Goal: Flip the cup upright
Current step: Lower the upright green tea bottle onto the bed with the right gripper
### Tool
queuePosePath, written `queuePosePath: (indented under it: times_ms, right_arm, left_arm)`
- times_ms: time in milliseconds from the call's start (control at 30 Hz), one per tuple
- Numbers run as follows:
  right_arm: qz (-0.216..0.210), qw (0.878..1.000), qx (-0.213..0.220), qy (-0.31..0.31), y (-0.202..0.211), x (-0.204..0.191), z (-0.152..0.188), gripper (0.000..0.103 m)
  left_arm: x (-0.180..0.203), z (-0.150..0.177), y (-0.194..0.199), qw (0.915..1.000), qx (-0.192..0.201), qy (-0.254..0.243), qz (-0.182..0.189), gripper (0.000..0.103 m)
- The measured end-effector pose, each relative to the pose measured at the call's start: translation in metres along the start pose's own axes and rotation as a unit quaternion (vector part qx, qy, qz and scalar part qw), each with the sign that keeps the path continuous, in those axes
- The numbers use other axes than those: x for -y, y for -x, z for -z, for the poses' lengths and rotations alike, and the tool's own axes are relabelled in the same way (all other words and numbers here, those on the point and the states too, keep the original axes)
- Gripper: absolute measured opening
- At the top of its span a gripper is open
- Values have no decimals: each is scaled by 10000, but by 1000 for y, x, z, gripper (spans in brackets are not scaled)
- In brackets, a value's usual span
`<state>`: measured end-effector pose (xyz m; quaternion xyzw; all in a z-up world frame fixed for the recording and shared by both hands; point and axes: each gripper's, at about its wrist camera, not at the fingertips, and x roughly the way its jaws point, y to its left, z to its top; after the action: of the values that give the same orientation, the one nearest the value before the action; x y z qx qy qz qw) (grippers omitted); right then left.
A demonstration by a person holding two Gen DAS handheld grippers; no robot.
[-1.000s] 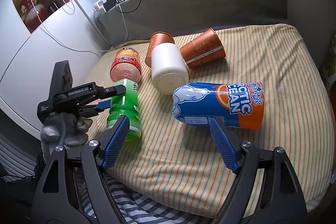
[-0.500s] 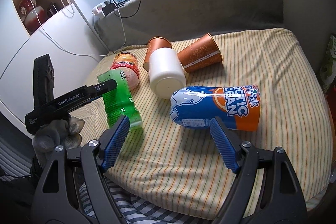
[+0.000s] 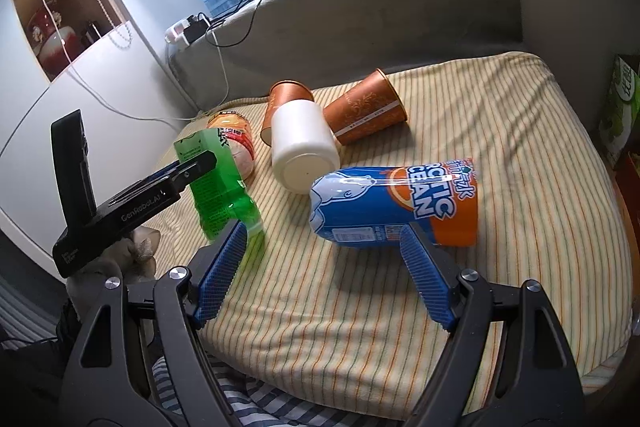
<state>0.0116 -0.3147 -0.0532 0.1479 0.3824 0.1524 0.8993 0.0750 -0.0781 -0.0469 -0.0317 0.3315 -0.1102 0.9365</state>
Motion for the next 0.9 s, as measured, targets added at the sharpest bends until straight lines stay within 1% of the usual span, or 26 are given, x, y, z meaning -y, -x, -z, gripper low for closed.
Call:
queuePosePath:
  times_ms: [333,667,900]
  right_arm:
    - [93,9999,116,-8,4,1,0,82]
    - [146,9997,171,-18,8,2,-1,82]
    - [148,9997,176,-24,8,3,0,82]
  left_arm:
    - [12,8,0,9991,169,-354,-163,56]
    - [18,16,9,9989,207,-424,-42,55]
    - [31,28,17,9977,252,-628,-12,55]
